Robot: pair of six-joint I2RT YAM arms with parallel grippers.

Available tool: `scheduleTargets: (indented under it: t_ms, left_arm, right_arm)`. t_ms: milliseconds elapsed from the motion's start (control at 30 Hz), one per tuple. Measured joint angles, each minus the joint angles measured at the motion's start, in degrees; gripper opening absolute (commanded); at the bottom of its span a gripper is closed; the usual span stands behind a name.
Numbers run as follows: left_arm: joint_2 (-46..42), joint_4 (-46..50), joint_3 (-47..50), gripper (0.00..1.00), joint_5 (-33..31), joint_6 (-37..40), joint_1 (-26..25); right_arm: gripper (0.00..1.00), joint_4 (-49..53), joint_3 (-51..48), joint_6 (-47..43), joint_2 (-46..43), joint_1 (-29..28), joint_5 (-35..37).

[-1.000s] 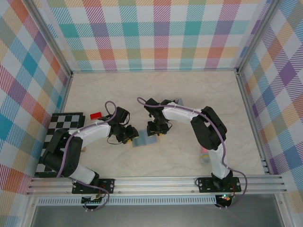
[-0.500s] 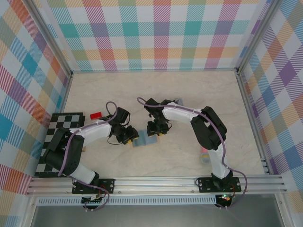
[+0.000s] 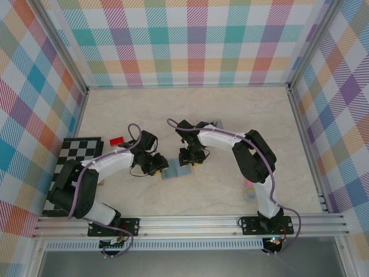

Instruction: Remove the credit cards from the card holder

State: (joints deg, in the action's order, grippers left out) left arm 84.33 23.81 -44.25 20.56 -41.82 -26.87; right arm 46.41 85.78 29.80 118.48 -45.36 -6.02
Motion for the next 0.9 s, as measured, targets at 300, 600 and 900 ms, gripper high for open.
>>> scheduleTargets:
  t_ms: [300, 600, 900]
  left_arm:
    - [-0.8, -2.5, 0.0, 0.28, 5.2, 0.3, -0.1]
    - [-0.7, -9.6, 0.0, 0.29, 9.9, -1.6, -1.2]
    - [1.8, -10.9, -0.3, 0.34, 11.0, -1.9, -1.6]
  right_arm:
    - [0.47, 0.0, 0.0, 0.0, 0.0, 0.0, 0.0]
    - [0.47, -1.8, -1.6, 0.8, -0.8, 0.5, -1.7]
    - [0.46, -3.6, -5.8, 2.6, -6.8, 1.5, -0.6]
